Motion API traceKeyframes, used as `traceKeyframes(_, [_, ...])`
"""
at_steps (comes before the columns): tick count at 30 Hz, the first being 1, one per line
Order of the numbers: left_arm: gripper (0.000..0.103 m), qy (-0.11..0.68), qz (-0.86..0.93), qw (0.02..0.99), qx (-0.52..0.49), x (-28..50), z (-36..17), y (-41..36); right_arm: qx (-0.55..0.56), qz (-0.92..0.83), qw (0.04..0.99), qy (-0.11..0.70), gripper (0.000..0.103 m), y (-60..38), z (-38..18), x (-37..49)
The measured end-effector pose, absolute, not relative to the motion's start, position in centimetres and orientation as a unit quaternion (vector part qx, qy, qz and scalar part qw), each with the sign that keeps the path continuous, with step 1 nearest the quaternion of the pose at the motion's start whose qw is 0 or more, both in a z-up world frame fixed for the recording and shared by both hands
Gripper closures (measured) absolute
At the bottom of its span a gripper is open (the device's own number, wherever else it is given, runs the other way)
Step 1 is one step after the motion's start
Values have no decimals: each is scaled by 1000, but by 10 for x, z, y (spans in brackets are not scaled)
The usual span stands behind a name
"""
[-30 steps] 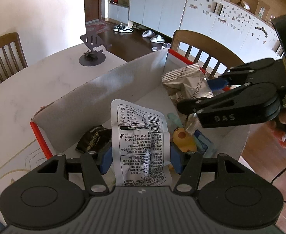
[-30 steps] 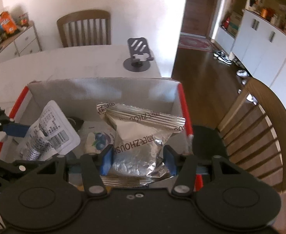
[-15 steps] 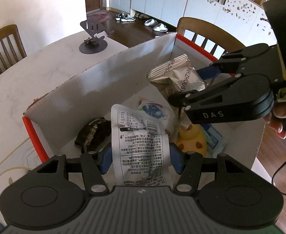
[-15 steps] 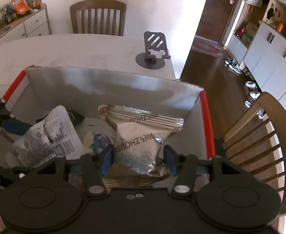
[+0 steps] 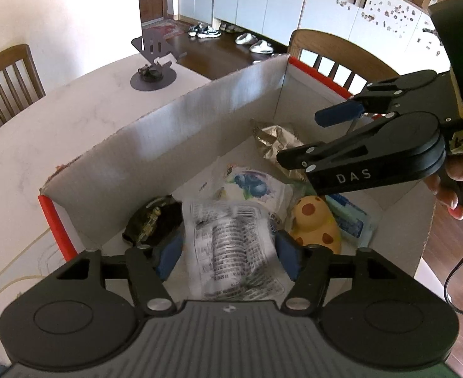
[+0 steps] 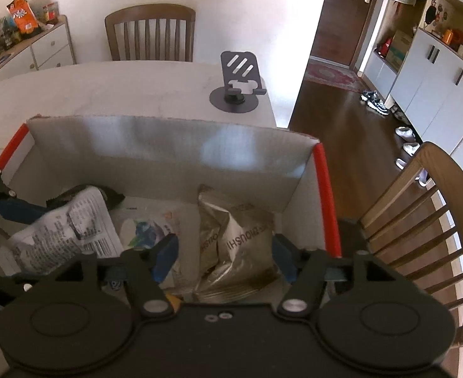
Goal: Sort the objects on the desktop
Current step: 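Open right tool to drop the silver foil bag in the box while left tool releases the white packet, then withdraw both tools from the shoebox back toward the lazy susan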
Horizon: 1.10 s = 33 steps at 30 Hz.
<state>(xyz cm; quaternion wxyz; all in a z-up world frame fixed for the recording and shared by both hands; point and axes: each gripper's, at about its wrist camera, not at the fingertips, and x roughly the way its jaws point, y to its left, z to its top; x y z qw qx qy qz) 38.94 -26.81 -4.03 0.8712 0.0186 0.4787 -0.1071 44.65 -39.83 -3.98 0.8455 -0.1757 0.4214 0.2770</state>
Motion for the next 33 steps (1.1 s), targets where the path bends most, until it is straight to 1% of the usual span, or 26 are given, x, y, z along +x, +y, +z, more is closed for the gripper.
traceKeyframes(6, [35,471,-109,875,15,385,-34,-268,-168,281,847,420,37,-404,-33,443])
traceKeyframes(10, [35,466,-112,878,8,381,-28,-268,-164,285,846,420,33,-407,-29,438])
traceKeyframes(27, [35,431,-128,893,-10,352,3,-275,-124,306,851,408,33,-428,4,404])
traceKeyframes(33, [35,421,-133,897,-12,338,11,-277,-116,318,850,403,31,-429,14,388])
